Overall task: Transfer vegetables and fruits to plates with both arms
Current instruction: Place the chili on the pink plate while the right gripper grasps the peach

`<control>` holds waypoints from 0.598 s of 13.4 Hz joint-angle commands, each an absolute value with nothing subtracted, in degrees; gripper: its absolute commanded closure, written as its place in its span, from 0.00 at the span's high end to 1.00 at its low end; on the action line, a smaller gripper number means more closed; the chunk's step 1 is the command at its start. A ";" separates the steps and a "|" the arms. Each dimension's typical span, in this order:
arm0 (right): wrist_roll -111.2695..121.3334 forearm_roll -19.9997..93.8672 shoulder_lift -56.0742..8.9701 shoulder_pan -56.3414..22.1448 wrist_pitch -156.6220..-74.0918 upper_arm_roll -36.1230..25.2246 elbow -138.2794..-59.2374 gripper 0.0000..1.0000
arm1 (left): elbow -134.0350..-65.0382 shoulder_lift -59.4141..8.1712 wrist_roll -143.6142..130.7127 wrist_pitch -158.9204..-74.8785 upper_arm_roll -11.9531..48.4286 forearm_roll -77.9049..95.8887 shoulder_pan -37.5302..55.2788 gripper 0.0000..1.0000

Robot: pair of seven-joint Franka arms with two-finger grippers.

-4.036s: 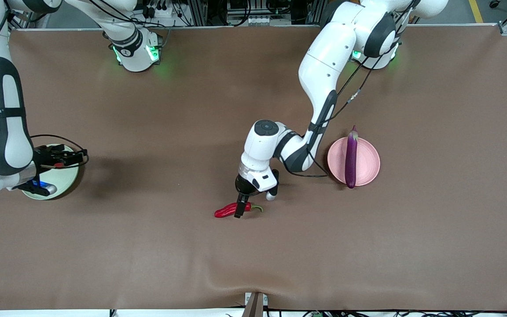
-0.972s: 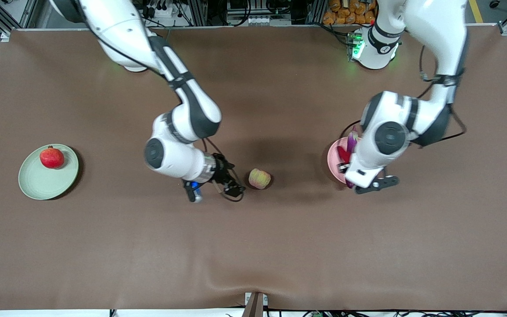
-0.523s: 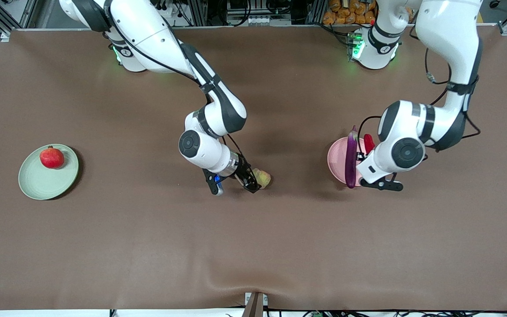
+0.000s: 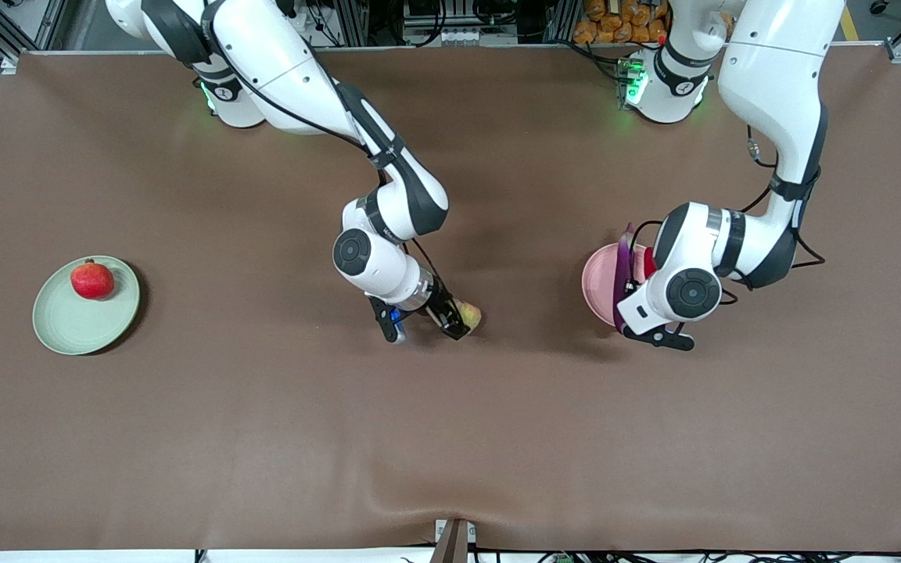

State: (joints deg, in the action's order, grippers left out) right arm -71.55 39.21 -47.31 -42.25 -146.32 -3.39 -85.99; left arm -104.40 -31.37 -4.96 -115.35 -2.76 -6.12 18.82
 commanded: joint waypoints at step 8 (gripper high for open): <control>-58.58 30.52 -34.73 -26.22 -100.26 -6.06 -84.29 0.00 | -100.72 -28.23 -5.27 -113.12 -2.55 -6.86 19.16 1.00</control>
State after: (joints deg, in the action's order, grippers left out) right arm -65.03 34.04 -39.92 -30.90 -110.08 -6.90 -82.04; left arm -100.37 -31.12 -4.79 -115.02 -2.65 -6.12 18.95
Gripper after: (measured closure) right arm 0.220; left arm 0.009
